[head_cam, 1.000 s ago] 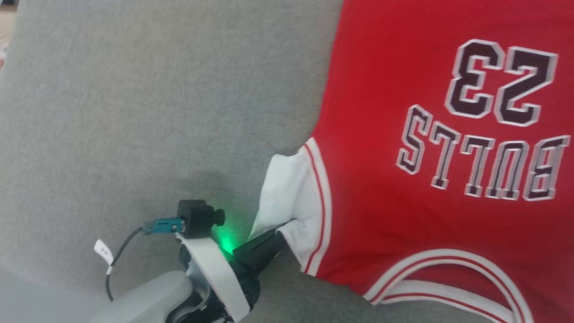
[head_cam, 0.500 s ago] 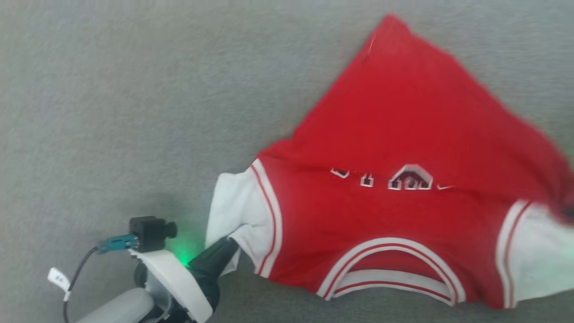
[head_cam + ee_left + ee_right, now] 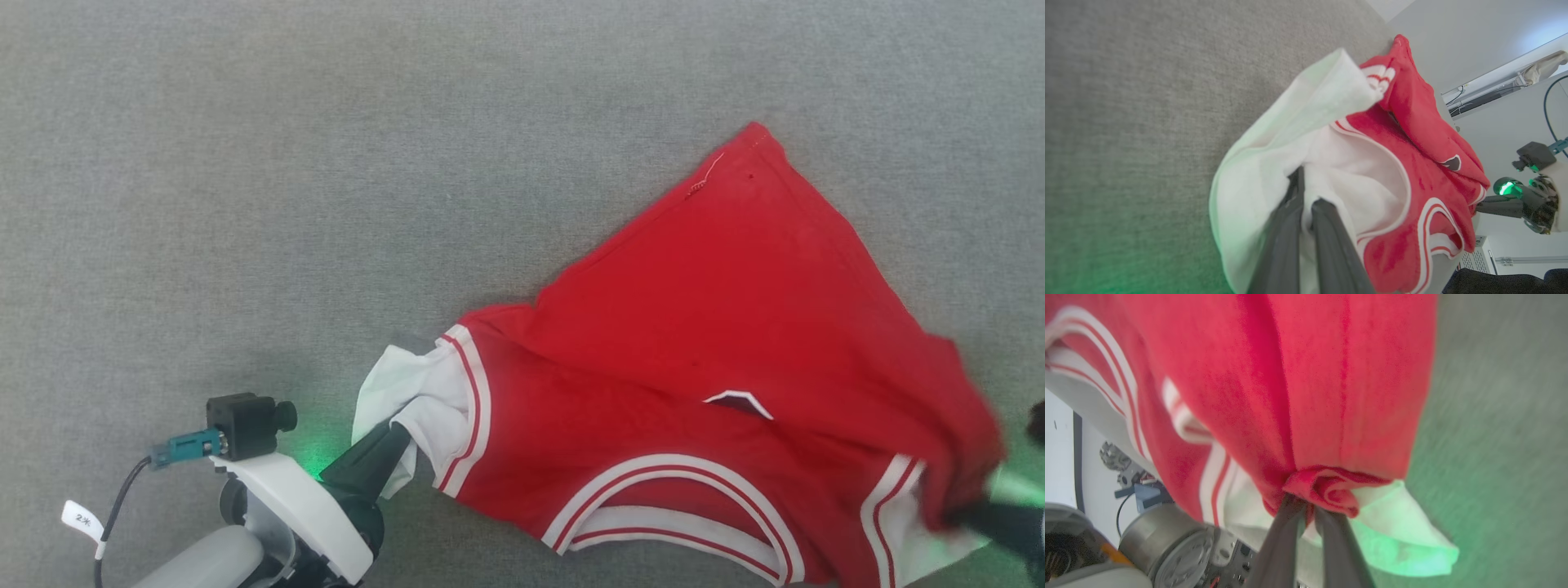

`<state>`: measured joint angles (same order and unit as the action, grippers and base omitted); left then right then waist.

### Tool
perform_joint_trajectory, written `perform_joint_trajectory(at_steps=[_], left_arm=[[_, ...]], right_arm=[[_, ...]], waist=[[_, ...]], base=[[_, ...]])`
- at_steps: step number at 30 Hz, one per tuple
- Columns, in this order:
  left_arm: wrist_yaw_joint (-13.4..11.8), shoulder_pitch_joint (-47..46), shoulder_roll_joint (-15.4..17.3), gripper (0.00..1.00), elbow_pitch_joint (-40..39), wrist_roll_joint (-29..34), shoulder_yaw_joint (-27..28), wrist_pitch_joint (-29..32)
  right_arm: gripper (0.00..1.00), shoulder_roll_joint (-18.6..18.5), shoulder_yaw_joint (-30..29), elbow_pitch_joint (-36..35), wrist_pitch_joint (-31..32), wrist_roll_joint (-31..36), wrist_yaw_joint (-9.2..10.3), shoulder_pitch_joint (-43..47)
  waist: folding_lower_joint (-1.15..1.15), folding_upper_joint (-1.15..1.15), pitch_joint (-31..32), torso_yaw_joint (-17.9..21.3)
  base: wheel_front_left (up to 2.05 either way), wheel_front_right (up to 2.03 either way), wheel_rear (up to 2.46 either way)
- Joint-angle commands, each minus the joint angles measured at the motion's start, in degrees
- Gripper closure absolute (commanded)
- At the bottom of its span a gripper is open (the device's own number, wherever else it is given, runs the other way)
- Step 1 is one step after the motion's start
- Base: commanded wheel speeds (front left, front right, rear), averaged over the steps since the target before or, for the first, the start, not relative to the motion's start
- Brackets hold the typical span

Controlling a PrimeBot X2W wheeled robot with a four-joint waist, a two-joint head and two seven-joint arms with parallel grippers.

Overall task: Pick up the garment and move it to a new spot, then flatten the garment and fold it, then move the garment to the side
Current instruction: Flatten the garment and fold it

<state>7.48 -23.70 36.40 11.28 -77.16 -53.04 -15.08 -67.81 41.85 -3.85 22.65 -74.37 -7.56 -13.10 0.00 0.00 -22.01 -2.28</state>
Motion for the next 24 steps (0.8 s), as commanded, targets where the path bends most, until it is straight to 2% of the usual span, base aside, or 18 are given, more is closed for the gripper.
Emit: perform_joint_trajectory(at_steps=[1,3,9,13,16,18,24], left_arm=[[-0.1,0.7,-0.6,1.00,0.4,0.4,-0.1,-0.1],[-0.1,1.1,-0.8,1.00,0.2,0.4,0.1,-0.1],[0.0,1.9,-2.8,1.00,-0.7,1.5,0.5,-0.1],[0.0,0.8,-5.2,1.00,-1.0,2.3,-0.4,0.0],[0.0,-0.8,-7.3,1.00,-0.7,2.9,-1.6,0.0],[0.1,-2.1,-8.7,1.00,-0.3,3.0,-2.4,0.0],[0.1,-5.2,-12.5,1.00,0.9,3.2,-4.6,0.2]], right_arm=[[0.00,0.2,-1.2,-0.4,-1.4,0.4,0.14,-0.4],[0.00,-1.7,-4.0,-1.4,-4.0,0.2,0.13,0.1],[0.00,-11.1,-13.4,-5.9,-8.0,-2.0,0.08,0.9],[0.00,-13.1,-19.8,-7.2,-8.0,-1.9,0.08,-3.2],[0.00,-10.1,-21.4,-7.1,-5.6,0.6,0.07,-7.3],[0.00,-7.2,-20.6,-6.7,-1.8,3.3,0.08,-11.3],[0.00,4.5,-14.4,-0.1,10.9,14.4,0.08,-24.8]], waist=[[0.00,0.00,0.0,-0.1],[0.00,0.00,0.2,-0.4],[0.00,0.00,-0.4,-2.3],[0.00,0.00,-2.1,-4.6],[0.00,0.00,-3.9,-7.1],[0.00,0.00,-5.2,-8.8],[0.00,0.00,-8.1,-12.9]], base=[[0.00,0.00,0.00],[0.00,0.00,0.00],[0.00,0.00,0.00],[0.00,0.00,0.00],[0.00,0.00,0.00],[0.00,0.00,0.00],[0.00,0.00,0.00]])
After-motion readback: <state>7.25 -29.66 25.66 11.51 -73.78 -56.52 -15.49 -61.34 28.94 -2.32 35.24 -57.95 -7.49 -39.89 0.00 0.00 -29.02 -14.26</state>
